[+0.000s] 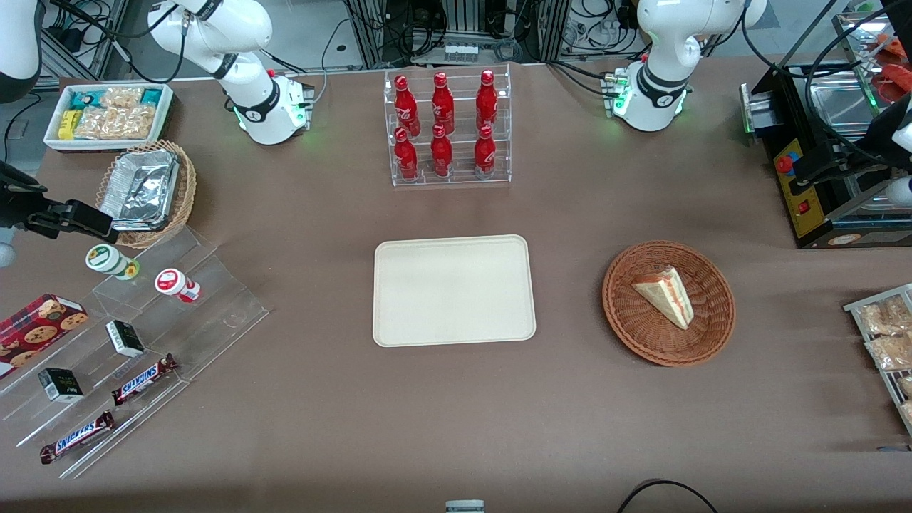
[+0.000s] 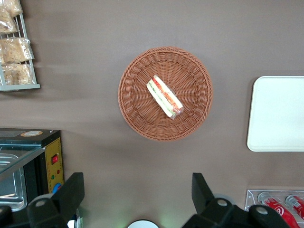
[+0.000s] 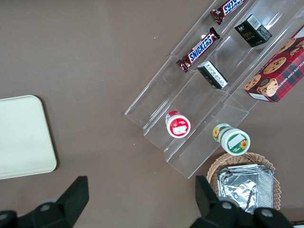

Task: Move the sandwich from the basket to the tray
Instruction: 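Move the left gripper over the sandwich in the wicker basket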

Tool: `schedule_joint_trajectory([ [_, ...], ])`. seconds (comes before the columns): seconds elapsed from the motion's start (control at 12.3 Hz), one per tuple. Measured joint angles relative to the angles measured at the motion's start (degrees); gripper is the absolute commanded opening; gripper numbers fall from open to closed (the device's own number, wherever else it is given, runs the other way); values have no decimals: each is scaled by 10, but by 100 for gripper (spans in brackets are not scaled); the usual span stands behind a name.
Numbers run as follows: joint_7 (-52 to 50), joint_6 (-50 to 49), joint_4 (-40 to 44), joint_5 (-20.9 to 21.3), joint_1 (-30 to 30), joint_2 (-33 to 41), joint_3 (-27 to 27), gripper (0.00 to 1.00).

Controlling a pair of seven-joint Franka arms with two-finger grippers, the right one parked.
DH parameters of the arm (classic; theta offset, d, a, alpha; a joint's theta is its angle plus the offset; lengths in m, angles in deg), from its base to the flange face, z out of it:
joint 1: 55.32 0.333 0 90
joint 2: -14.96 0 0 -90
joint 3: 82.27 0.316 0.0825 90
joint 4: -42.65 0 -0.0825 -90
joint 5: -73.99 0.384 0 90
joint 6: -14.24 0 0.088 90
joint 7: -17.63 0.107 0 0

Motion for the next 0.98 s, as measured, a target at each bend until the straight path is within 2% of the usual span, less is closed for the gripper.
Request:
schedule_joint_trajectory([
  [0.49,-28,41,-25,0,0,-15,1,100],
  [0.98,-188,217,-153,0,-3,-28,-12,100],
])
